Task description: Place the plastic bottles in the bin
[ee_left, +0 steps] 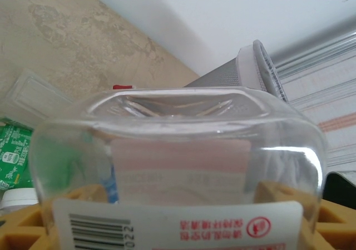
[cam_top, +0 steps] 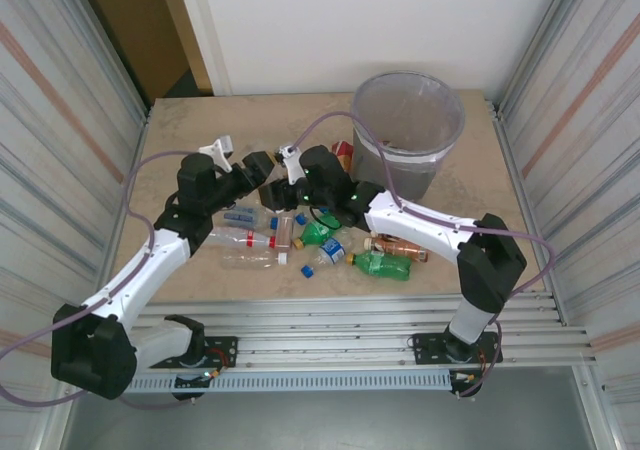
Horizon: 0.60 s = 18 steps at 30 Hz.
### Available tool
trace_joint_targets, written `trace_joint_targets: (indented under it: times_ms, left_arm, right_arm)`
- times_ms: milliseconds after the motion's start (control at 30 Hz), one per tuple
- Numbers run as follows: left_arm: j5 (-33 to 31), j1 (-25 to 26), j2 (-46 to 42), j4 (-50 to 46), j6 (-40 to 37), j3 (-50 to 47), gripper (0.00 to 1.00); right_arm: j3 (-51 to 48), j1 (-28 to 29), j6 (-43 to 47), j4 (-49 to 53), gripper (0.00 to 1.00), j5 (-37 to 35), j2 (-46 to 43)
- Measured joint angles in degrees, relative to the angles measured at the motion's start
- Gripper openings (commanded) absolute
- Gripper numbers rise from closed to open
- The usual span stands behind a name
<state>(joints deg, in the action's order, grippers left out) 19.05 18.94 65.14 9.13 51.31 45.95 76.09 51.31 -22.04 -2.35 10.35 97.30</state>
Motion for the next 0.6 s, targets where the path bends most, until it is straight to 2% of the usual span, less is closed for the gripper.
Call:
trace_joint_targets:
  times_ms: [100, 133, 333, 600]
  left_arm:
    - [0.48, 0.00, 0.00, 0.22, -0.90, 0.00, 0.93]
    - [0.85, 0.02, -0.15, 0.37, -1.05, 0.00, 0.98]
    - [0.83, 0.22, -4.48, -0.24, -4.20, -0.35, 0.99]
    - [-5.40, 0.22, -20.96, -0.31, -11.15, -5.14, 0.99]
  right_arm:
    - [0.00, -0.09, -0.04, -0.02, 0.23, 0.13, -0.02]
    - [0.00, -0.20, -0.02, 0.02, 0.23, 0.11, -0.02]
    - [0.07, -0.83, 0.20, 1.11, 0.22, -0.26, -0.94]
    - [2.43, -2.75, 3.02, 9.44, 0.21, -4.11, -6.88]
